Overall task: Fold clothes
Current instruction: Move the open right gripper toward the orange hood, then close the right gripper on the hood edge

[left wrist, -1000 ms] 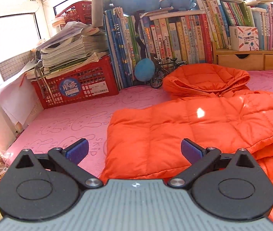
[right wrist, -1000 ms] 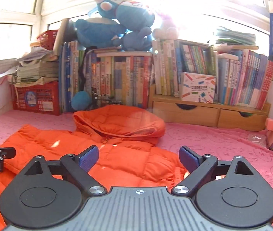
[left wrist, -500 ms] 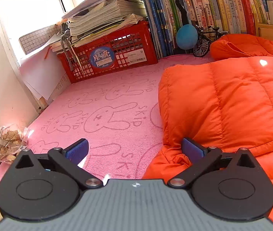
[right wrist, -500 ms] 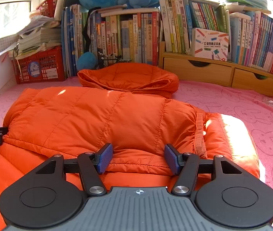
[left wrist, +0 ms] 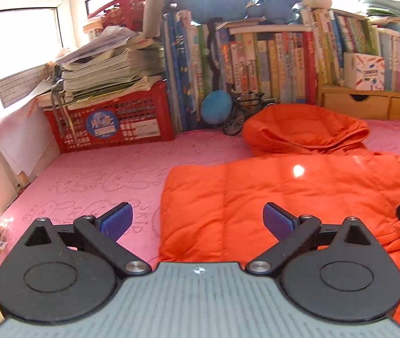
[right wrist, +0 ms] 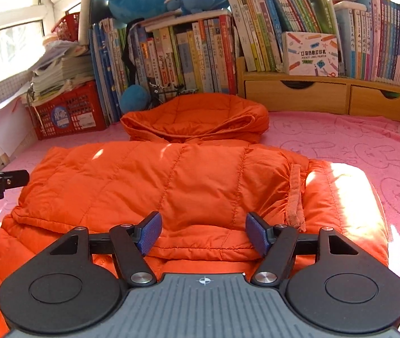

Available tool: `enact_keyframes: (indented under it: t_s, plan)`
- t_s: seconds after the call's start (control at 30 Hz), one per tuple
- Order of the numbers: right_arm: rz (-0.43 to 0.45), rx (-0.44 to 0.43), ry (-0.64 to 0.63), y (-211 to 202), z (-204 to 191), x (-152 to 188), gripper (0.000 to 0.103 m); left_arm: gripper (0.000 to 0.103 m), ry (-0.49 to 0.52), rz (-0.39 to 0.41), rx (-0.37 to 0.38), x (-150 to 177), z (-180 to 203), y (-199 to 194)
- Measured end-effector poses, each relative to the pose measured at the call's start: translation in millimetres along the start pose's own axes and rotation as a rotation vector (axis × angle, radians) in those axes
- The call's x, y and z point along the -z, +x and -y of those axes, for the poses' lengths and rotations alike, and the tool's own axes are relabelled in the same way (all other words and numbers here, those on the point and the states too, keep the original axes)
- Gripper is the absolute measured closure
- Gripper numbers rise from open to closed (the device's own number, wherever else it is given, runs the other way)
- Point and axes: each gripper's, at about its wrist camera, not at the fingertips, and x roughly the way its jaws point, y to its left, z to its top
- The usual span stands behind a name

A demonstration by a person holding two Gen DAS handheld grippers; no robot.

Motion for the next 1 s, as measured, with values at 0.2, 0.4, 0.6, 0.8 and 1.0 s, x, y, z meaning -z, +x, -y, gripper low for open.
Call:
enact_keyframes:
  t_s: [0.2, 0.4, 0.6, 0.8, 1.0]
  plan:
    - [0.080, -0.052, 0.050, -10.2, 41.3, -53.7, 0.016, 0.003, 0.070, -0.013, 0.133, -28.1, 74.7, 44.4]
    - [0.072, -0.019, 0.077, 36.0, 94.8, -105.7, 0.013, 0.000, 0.092, -0.091, 0.145, -16.4, 100.3, 96.5]
    - [0.027, 0.005, 0.052, 115.4, 113.2, -144.1, 0.012, 0.000, 0.119, -0.057, 0.139, 5.4, 104.5, 109.4]
    - [-0.059, 0.046, -0.077, 200.0, 95.9, -172.1, 0.011, 0.000, 0.108, -0.054, 0.154, 5.9, 102.5, 111.8]
    - [-0.136, 0.084, -0.100, 261.2, 100.2, -168.3, 0.011, 0.000, 0.080, -0.063, 0.176, 5.3, 98.5, 113.9]
